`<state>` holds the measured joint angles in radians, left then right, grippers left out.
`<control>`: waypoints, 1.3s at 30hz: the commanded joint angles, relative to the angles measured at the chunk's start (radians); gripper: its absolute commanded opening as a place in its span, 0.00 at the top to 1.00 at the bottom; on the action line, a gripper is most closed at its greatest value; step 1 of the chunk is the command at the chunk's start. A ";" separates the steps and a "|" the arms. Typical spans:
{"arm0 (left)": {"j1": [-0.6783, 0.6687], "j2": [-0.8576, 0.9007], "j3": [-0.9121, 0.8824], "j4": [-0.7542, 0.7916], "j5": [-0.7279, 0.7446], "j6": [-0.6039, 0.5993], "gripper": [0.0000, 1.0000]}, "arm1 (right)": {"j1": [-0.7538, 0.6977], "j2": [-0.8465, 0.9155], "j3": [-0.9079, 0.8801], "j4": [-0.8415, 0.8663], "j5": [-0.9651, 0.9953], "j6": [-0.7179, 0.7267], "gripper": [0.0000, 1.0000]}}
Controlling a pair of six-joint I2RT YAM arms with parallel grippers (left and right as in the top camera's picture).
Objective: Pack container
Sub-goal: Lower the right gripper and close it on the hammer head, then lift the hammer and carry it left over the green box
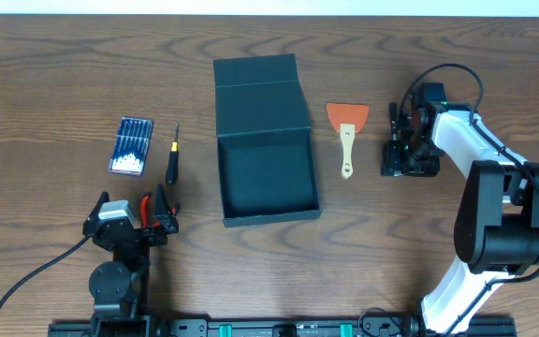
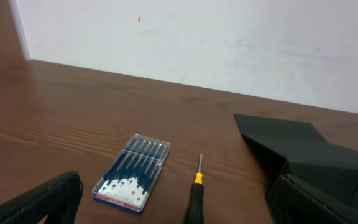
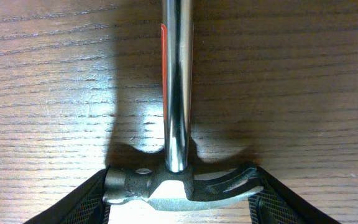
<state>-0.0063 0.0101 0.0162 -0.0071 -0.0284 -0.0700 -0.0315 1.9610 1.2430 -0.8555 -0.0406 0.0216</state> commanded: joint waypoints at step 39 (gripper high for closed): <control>0.005 -0.006 -0.011 -0.019 -0.001 0.014 0.01 | 0.174 0.019 0.648 -0.426 -0.016 -0.036 0.78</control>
<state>-0.0063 0.0101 0.0162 -0.0071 -0.0284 -0.0700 0.0849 1.9816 1.8206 -1.2621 -0.0643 0.0082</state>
